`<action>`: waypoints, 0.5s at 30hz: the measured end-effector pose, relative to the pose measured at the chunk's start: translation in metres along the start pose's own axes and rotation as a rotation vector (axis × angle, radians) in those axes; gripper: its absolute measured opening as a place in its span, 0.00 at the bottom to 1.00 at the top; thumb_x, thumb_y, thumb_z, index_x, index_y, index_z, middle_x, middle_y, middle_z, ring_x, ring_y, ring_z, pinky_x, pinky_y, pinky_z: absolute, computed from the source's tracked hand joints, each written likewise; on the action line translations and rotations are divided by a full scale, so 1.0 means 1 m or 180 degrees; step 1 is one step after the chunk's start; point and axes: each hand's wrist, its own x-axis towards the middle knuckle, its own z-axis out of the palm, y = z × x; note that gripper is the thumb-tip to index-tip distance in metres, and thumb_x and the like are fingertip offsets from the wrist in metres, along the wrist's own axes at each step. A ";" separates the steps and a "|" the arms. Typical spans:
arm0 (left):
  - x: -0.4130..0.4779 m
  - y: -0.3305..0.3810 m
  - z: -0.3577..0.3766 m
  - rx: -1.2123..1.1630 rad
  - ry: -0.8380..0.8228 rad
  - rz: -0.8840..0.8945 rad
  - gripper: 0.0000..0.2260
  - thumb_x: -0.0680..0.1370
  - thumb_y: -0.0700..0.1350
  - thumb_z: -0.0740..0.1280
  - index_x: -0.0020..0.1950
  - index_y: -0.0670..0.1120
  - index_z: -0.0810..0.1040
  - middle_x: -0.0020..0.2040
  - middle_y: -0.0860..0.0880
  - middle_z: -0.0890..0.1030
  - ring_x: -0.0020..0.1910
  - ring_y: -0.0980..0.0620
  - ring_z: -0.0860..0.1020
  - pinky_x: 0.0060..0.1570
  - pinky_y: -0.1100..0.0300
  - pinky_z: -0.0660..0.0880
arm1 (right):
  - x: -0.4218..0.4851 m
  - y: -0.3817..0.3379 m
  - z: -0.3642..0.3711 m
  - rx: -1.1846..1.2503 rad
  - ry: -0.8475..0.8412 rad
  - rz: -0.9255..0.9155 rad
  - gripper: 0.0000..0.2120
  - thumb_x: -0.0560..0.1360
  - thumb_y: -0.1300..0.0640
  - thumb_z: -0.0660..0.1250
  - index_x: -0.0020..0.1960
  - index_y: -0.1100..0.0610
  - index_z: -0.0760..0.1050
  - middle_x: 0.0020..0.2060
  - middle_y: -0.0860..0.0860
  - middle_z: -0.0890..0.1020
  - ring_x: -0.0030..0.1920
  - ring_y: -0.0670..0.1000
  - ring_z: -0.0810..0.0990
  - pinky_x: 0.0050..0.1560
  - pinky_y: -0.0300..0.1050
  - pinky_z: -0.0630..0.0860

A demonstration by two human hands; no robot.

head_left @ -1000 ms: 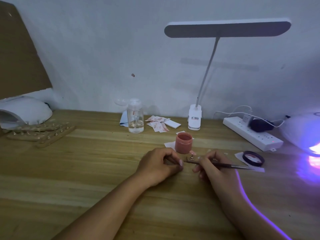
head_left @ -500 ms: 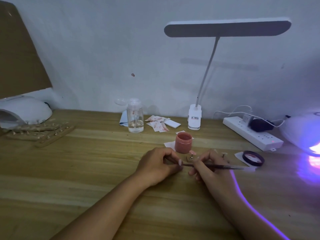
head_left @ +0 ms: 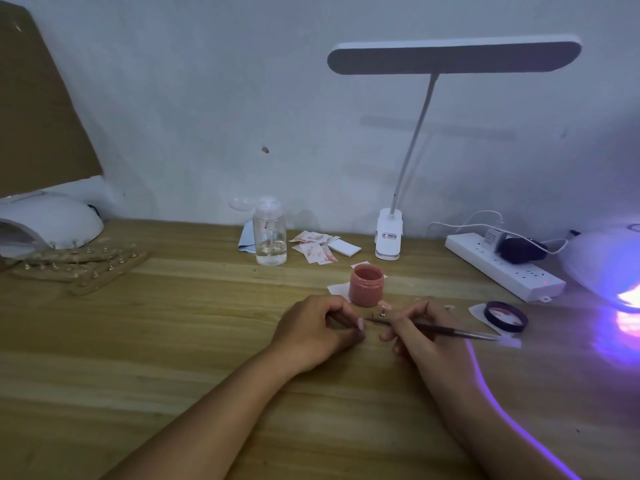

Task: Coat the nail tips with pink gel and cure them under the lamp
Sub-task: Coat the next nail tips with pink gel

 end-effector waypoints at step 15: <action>0.000 0.001 0.000 0.0048 0.0031 0.0060 0.09 0.70 0.49 0.77 0.36 0.63 0.81 0.39 0.62 0.84 0.29 0.68 0.72 0.35 0.64 0.64 | -0.003 -0.004 0.000 -0.0396 -0.0102 -0.0020 0.06 0.71 0.69 0.68 0.38 0.64 0.71 0.26 0.48 0.79 0.34 0.35 0.74 0.36 0.30 0.69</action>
